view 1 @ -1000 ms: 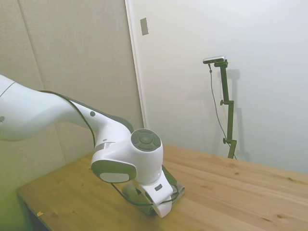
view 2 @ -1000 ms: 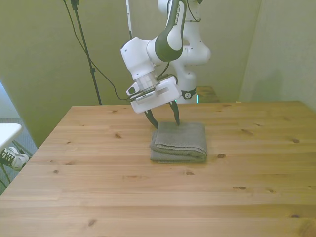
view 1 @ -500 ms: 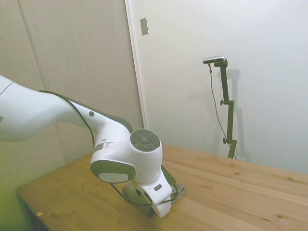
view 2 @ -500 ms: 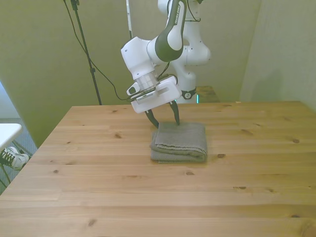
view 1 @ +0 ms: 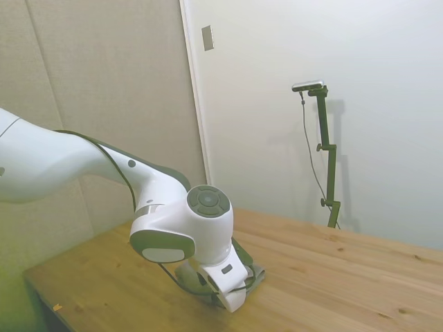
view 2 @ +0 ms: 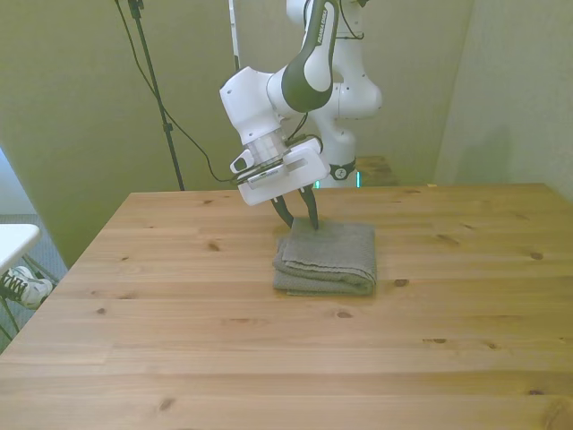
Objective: Unfold the towel
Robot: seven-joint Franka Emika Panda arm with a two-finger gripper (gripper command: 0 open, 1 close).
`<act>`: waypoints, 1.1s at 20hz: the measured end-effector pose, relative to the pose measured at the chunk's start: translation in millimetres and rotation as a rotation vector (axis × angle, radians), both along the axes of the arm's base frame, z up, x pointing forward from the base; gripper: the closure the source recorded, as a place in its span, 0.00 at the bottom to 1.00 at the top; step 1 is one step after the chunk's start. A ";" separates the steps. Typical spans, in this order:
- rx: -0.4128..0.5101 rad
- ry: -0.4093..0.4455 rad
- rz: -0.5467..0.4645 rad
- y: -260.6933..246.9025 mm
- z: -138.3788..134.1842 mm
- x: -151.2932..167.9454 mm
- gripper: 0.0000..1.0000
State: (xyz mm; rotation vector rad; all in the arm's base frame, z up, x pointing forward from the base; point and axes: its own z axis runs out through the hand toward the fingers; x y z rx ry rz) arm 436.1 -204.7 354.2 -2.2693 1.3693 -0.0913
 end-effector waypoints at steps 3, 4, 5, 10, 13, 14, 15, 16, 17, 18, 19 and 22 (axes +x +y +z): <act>0.000 0.000 0.000 0.1 0.0 0.1 1.00; 0.000 0.000 0.000 0.1 0.0 0.1 1.00; 0.000 0.000 0.000 0.1 0.0 0.1 1.00; 0.000 -0.001 -0.001 -0.5 0.5 0.1 1.00; -0.001 -0.004 -0.005 -2.5 1.8 -0.2 1.00; -0.002 -0.006 -0.006 -3.1 3.0 0.1 1.00; -0.004 -0.011 -0.006 -3.7 5.1 0.9 1.00; -0.006 -0.017 -0.006 -4.1 8.2 1.9 1.00; -0.009 -0.026 -0.004 -4.1 12.5 3.2 1.00; -0.012 -0.037 0.001 -3.4 18.9 5.0 1.00; -0.017 -0.051 0.008 -1.3 27.1 7.6 1.00; -0.032 -0.094 0.039 14.2 56.0 15.6 1.00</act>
